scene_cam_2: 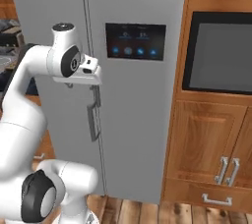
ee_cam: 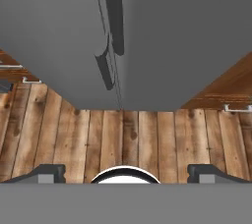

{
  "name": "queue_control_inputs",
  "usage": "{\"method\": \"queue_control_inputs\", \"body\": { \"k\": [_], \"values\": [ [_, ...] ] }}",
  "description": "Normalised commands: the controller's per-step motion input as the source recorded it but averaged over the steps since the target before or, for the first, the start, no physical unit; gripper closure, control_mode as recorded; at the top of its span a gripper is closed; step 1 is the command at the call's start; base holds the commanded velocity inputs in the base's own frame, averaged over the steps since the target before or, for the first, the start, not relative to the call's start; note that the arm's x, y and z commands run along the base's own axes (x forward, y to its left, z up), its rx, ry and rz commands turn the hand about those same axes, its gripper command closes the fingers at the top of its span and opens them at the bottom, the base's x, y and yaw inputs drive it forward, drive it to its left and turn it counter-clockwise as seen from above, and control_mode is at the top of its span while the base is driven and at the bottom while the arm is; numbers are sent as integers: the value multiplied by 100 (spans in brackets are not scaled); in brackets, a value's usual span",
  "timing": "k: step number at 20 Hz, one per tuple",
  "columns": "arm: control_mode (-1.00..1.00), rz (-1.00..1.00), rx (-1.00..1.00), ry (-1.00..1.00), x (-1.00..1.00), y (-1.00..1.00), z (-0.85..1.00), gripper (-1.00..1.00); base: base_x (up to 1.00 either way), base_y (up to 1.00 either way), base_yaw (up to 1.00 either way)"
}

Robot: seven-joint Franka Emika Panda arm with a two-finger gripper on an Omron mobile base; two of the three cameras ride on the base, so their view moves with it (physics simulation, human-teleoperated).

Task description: Retrieve the butter from the fridge and place it on a plate on the dining table. Then retrieve the butter knife by the fridge and place it near the plate.

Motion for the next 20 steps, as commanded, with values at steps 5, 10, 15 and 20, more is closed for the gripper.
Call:
{"method": "queue_control_inputs", "body": {
  "k": [5, 10, 15, 20],
  "values": [
    [100, 0, 0, 0, 0, 0, 0, -100, -20, 21, -2],
    [100, 0, 0, 0, 0, 0, 0, -100, -35, 15, -2],
    [100, 0, 0, 0, 0, 0, 0, -100, -52, 21, -3],
    [100, 0, 0, 0, 0, 0, 0, -100, -37, 35, 0]
  ]
}}
